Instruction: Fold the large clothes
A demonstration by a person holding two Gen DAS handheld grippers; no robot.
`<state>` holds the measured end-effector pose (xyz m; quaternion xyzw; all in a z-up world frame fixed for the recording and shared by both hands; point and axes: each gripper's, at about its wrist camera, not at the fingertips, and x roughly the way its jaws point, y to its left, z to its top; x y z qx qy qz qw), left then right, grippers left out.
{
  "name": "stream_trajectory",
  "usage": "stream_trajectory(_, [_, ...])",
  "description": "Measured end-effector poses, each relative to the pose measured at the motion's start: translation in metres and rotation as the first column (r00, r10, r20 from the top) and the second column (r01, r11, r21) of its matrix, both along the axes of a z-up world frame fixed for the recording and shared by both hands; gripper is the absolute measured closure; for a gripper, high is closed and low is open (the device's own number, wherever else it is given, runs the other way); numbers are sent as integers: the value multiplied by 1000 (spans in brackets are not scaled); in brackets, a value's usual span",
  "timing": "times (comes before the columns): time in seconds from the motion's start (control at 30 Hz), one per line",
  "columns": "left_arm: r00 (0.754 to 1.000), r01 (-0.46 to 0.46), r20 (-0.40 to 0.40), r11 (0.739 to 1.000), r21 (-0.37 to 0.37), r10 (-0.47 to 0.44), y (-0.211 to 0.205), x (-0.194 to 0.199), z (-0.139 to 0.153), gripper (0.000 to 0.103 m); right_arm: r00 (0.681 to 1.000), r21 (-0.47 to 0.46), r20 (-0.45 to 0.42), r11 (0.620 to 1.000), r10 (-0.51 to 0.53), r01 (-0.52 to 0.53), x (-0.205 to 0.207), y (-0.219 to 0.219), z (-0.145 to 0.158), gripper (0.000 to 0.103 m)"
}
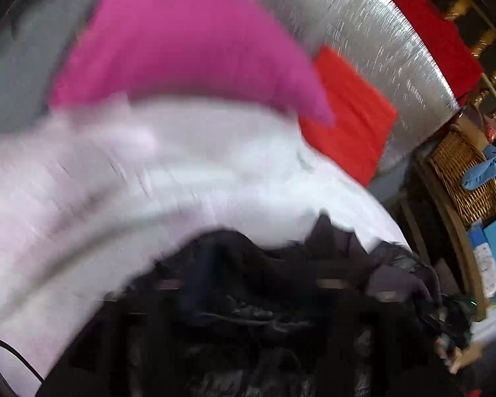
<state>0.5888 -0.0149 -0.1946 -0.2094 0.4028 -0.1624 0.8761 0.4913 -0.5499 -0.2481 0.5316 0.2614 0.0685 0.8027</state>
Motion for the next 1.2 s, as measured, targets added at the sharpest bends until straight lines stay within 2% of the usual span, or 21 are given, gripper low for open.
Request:
stream_trajectory(0.03, [997,-51,64,999,-8,51,7,-12,15,17,999,15,40,1000,-18,18,-9,1,5,28])
stream_trajectory(0.1, [988,-92,117,994,-63,99,19,-29,35,17,989,16,121,996,-88,87,-26,0,20,8])
stream_trajectory(0.17, [989,-123,81,992,-42,126,23,-45,46,17,976,-6,178,992,-122,125,-46,2,36,7])
stream_trajectory(0.3, [992,-112,58,994,-10,112,20,-107,51,17,987,-79,153,995,-42,55,-84,23,58,7])
stream_trajectory(0.37, [992,-124,25,992,7,124,18,-141,44,17,990,-101,140,994,-17,32,-113,35,61,7])
stream_trajectory(0.47, [984,-172,-39,984,40,173,19,-189,24,17,993,-79,121,997,-1,11,-150,49,59,7])
stream_trajectory(0.53, [969,-208,-118,975,77,216,22,-209,5,17,996,-56,95,998,-2,7,-178,59,47,7])
stream_trajectory(0.6, [958,-223,-172,974,44,228,31,-221,-10,17,999,-48,54,999,2,1,-195,65,39,7])
stream_trajectory(0.7, [918,-315,-255,949,5,305,54,-222,-27,17,1000,-41,-16,999,-9,9,-220,70,24,7])
stream_trajectory(0.77, [902,-371,-261,927,-57,345,69,-220,-29,17,998,-29,-60,999,-24,22,-230,70,11,7])
stream_trajectory(0.9, [867,-453,-286,885,-110,408,82,-209,-39,17,988,32,-145,998,-49,55,-224,61,-18,7])
stream_trajectory(1.0, [871,-436,-323,885,-162,370,75,-192,-50,17,977,50,-195,994,-83,95,-213,53,-35,7])
stream_trajectory(1.07, [876,-425,-316,894,-145,365,67,-183,-54,17,978,86,-189,991,-86,103,-201,50,-43,7])
stream_trajectory(1.2, [891,-411,-267,903,-130,367,54,-175,-52,17,974,36,-195,991,-119,128,-185,49,-45,7])
